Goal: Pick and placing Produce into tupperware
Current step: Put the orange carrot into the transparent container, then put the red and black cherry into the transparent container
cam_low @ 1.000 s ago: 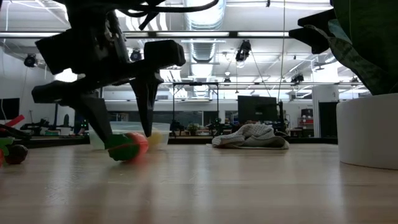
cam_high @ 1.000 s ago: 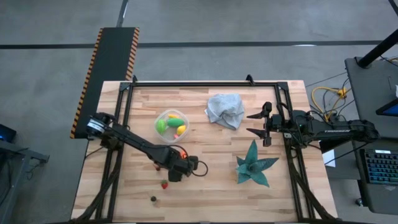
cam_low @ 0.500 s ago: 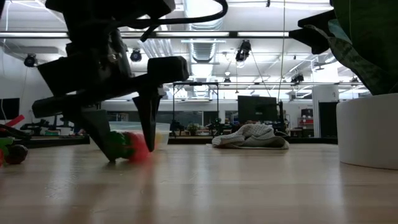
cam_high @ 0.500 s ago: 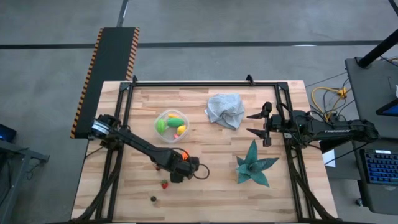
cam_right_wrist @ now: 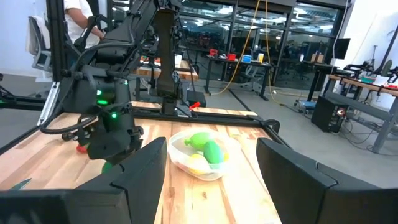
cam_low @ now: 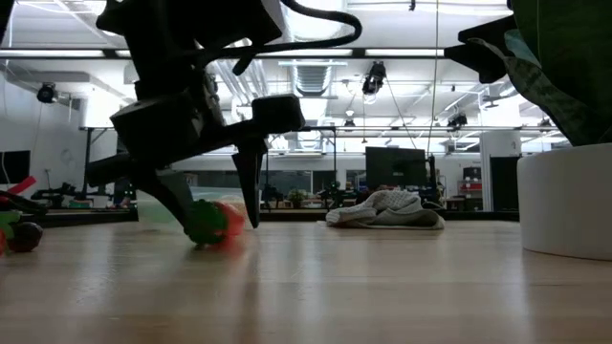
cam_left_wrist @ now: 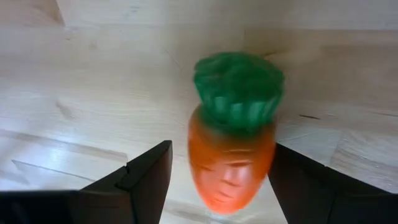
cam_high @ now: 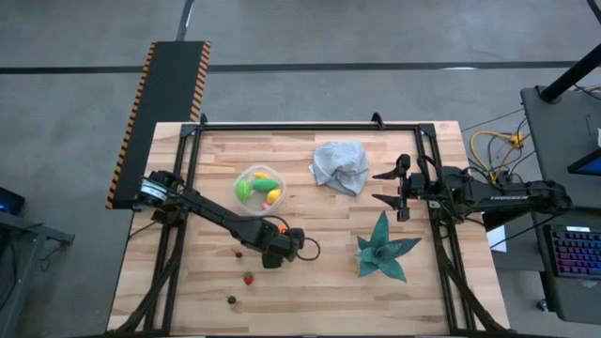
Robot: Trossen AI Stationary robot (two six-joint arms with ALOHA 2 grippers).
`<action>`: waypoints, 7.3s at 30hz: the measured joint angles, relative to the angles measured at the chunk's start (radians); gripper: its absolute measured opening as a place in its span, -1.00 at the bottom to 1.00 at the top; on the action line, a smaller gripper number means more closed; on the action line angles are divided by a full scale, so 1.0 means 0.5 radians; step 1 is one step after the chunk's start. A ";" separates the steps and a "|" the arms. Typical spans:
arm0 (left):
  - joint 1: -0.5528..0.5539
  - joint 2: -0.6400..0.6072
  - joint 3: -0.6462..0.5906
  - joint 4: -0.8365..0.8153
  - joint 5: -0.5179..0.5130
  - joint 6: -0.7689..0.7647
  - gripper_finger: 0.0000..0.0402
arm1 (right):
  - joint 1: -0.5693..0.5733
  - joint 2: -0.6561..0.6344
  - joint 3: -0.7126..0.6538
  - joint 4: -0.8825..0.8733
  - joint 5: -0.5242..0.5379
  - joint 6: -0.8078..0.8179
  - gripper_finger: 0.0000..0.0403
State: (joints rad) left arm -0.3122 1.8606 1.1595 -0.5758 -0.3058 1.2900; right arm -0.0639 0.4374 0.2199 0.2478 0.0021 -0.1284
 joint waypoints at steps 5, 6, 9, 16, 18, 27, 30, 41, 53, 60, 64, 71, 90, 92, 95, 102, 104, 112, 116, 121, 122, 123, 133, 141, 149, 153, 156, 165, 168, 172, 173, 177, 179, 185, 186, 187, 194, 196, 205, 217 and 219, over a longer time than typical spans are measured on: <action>0.000 -0.001 0.000 0.008 0.021 0.000 0.19 | 0.000 0.000 0.000 -0.009 0.001 -0.002 0.20; 0.000 -0.001 -0.002 0.013 0.021 0.000 0.19 | 0.000 0.000 0.000 -0.009 0.001 -0.002 0.20; 0.000 0.000 -0.003 0.017 0.034 0.001 0.18 | 0.000 0.000 0.000 -0.009 0.001 -0.003 0.20; 0.000 0.005 -0.006 0.002 0.077 0.001 -0.13 | 0.000 -0.001 0.000 -0.008 0.001 -0.005 0.20; -0.002 0.005 -0.006 0.019 0.080 -0.001 -0.25 | 0.000 0.000 0.000 -0.008 0.001 -0.005 0.20; -0.002 0.006 -0.001 0.099 0.087 -0.143 -0.46 | 0.000 0.000 0.000 -0.008 0.001 -0.005 0.20; -0.002 0.007 -0.001 0.103 0.086 -0.159 -0.46 | 0.000 0.000 0.000 -0.008 0.001 -0.005 0.20; -0.002 0.011 -0.001 0.085 -0.104 -0.181 -0.47 | 0.000 0.000 0.000 -0.008 0.001 -0.005 0.20; -0.004 0.011 0.004 0.085 -0.187 -0.267 -0.48 | 0.000 0.000 0.000 -0.008 0.001 -0.005 0.20; -0.004 0.008 0.005 0.086 -0.192 -0.269 -0.48 | 0.000 0.000 0.000 -0.008 0.001 -0.005 0.20; -0.005 0.007 0.005 0.088 -0.262 -0.292 -0.48 | 0.000 -0.001 0.000 -0.008 0.001 -0.005 0.20; -0.008 -0.003 0.006 0.086 -0.298 -0.423 -0.48 | 0.000 0.000 0.000 -0.008 0.001 -0.005 0.20; 0.008 -0.348 -0.002 -0.160 -0.722 -0.870 -0.48 | -0.003 0.000 0.000 -0.009 0.000 -0.005 0.20; 0.024 -0.409 -0.005 -0.244 -0.724 -1.023 -0.48 | -0.003 -0.001 0.000 -0.010 0.000 -0.005 0.20; 0.052 -0.489 -0.004 -0.350 -0.725 -1.252 -0.48 | -0.004 -0.001 0.000 -0.009 0.000 -0.005 0.20; 0.157 -0.634 -0.005 -0.602 -0.698 -1.758 -0.48 | -0.004 0.000 0.000 -0.009 0.000 -0.005 0.20; 0.186 -0.652 -0.006 -0.655 -0.653 -1.861 -0.48 | -0.004 0.000 0.000 -0.009 -0.001 -0.005 0.20; 0.293 -0.635 -0.022 -0.840 -0.437 -2.052 -0.48 | -0.004 -0.001 0.000 -0.009 0.000 -0.005 0.20; 0.350 -0.629 -0.068 -0.833 -0.371 -2.053 -0.48 | -0.004 -0.001 0.000 -0.009 -0.001 -0.005 0.20; 0.409 -0.626 -0.173 -0.834 -0.229 -2.053 -0.48 | -0.004 -0.001 0.000 -0.009 -0.001 -0.005 0.20; 0.412 -0.626 -0.186 -0.834 -0.231 -2.050 -0.48 | -0.004 0.000 0.000 -0.009 -0.001 -0.005 0.20; 0.414 -0.626 -0.194 -0.827 -0.234 -2.049 -0.48 | -0.004 0.000 0.000 -0.009 -0.001 -0.005 0.20; 0.435 -0.622 -0.240 -0.802 -0.237 -2.042 -0.48 | -0.004 -0.001 0.000 -0.009 -0.001 -0.005 0.20; 0.506 -0.622 -0.256 -0.781 -0.243 -2.042 -0.47 | -0.004 0.000 0.000 -0.009 -0.001 -0.005 0.20; 0.546 -0.622 -0.259 -0.730 -0.243 -2.041 -0.15 | -0.004 0.000 0.000 -0.010 -0.001 -0.005 0.20; 0.553 -0.622 -0.261 -0.726 -0.244 -2.041 0.02 | -0.004 0.000 0.000 -0.011 -0.001 -0.005 0.20; 0.557 -0.622 -0.261 -0.710 -0.245 -2.041 0.09 | -0.004 0.000 0.000 -0.011 -0.001 -0.005 0.20; 0.557 -0.629 -0.207 -0.718 -0.391 -2.039 0.11 | -0.004 -0.001 0.000 -0.013 -0.001 -0.005 0.20; 0.552 -0.641 -0.166 -0.720 -0.402 -2.040 0.11 | -0.004 0.000 0.000 -0.013 -0.001 -0.005 0.20; 0.530 -0.641 -0.076 -0.722 -0.402 -2.042 0.11 | -0.004 0.000 0.000 -0.014 -0.001 -0.005 0.20; 0.520 -0.642 -0.050 -0.719 -0.401 -2.042 0.11 | -0.004 -0.001 0.000 -0.013 -0.001 -0.005 0.20; 0.467 -0.643 0.048 -0.714 -0.395 -2.043 0.11 | -0.004 0.000 0.000 -0.013 -0.001 -0.005 0.20; 0.429 -0.644 0.095 -0.713 -0.394 -2.042 0.11 | -0.004 0.000 0.000 -0.014 0.000 -0.005 0.20; 0.265 -0.645 0.202 -0.774 -0.385 -2.029 0.11 | -0.004 -0.001 0.000 -0.014 -0.001 -0.005 0.20; 0.235 -0.645 0.211 -0.814 -0.382 -2.029 0.11 | -0.004 -0.001 0.000 -0.013 -0.001 -0.005 0.20; 0.204 -0.645 0.216 -0.851 -0.382 -2.035 0.11 | -0.004 -0.001 0.000 -0.013 0.000 -0.005 0.20; -0.009 -0.645 0.214 -0.925 -0.306 -2.314 0.11 | -0.004 -0.001 0.000 -0.013 -0.001 -0.005 0.20; -0.058 -0.645 0.209 -0.925 -0.228 -2.435 0.11 | -0.004 0.000 0.000 -0.013 0.000 -0.005 0.20; -0.216 -0.646 0.087 -1.029 0.078 -2.991 0.11 | -0.004 0.000 0.000 -0.013 0.000 -0.004 0.20; -0.312 -0.646 -0.207 -0.829 0.367 -3.408 0.11 | -0.004 -0.001 0.000 -0.011 0.000 0.008 0.20; -0.319 -0.637 -0.258 -0.740 0.389 -3.408 0.11 | -0.004 0.000 0.000 -0.011 0.000 0.009 0.20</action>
State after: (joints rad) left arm -0.4717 1.5422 1.0307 -0.9460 -0.1112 -0.4139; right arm -0.0658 0.4373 0.2199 0.2423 0.0021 -0.1240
